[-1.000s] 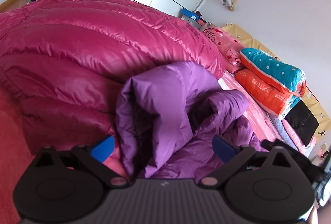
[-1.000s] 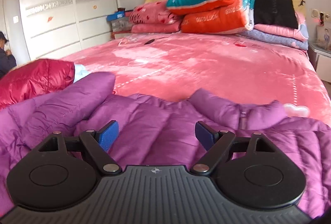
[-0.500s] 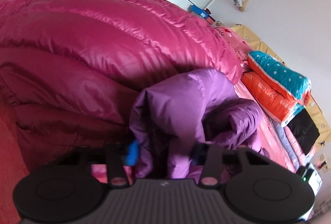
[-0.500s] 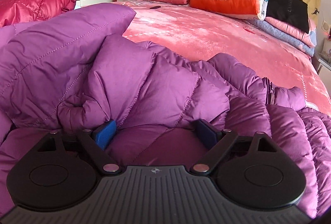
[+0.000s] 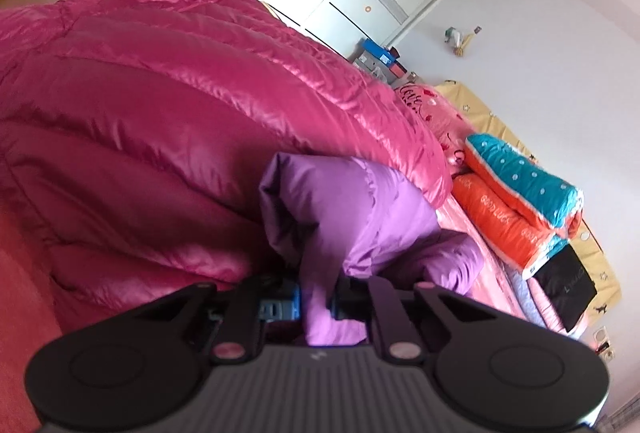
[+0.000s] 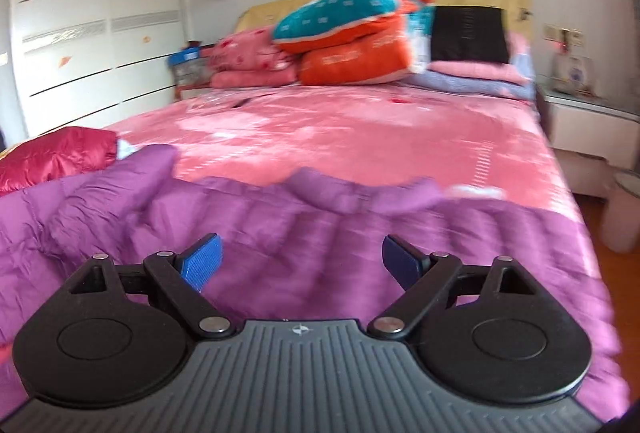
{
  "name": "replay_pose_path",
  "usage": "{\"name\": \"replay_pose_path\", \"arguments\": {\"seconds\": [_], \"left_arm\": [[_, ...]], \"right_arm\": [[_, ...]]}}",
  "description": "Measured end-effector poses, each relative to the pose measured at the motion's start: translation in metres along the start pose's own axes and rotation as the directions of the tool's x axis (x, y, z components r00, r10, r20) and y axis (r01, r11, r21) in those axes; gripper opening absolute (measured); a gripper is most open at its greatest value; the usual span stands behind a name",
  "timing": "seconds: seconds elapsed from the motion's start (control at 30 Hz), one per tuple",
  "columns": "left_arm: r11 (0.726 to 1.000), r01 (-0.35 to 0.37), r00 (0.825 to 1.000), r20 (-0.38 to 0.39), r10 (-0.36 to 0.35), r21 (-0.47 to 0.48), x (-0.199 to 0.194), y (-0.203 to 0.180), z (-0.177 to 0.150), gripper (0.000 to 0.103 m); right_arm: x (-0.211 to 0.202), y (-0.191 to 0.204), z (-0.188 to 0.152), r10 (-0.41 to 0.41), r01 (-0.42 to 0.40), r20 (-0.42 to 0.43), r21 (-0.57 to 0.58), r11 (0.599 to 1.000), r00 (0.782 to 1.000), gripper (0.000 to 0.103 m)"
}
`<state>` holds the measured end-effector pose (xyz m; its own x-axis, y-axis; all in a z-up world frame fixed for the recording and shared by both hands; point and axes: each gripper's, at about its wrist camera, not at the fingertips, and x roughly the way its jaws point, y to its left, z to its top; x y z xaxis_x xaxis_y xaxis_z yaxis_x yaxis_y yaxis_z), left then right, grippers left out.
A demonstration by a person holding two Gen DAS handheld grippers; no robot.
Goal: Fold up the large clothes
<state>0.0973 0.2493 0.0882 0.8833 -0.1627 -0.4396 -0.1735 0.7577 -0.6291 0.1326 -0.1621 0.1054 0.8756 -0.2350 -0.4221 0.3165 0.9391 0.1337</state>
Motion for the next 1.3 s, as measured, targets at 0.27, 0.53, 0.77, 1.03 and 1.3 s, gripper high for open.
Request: {"name": "replay_pose_path", "arguments": {"seconds": [0.27,0.53,0.77,1.03,1.3], "left_arm": [[0.999,-0.001,1.0,0.01,0.001,0.04,-0.005,-0.005,0.0,0.008],[0.993,0.03,0.999,0.037,-0.034,0.112,-0.024,-0.032,0.009,0.006],[0.984,0.057,0.996,0.053,-0.067,0.168,-0.044,-0.083,0.027,0.006],[0.938,0.03,0.981,0.17,-0.094,0.345,-0.066,-0.184,0.062,0.006],[0.822,0.143,0.964,0.111,-0.242,0.552,-0.082,-0.314,0.035,0.006]], "right_arm": [[-0.068,-0.093,-0.045,-0.185,0.181,0.03,0.103,0.978,0.982,0.103],[-0.066,-0.152,-0.062,-0.145,0.135,0.01,0.316,0.939,0.989,0.103],[-0.064,-0.161,-0.06,-0.1,0.082,0.042,0.309,0.948,0.994,0.103],[-0.071,-0.199,-0.064,-0.063,0.041,0.032,0.464,0.885,0.998,0.103],[-0.075,-0.246,-0.075,-0.071,0.042,0.02,0.64,0.767,0.997,0.103]]}}
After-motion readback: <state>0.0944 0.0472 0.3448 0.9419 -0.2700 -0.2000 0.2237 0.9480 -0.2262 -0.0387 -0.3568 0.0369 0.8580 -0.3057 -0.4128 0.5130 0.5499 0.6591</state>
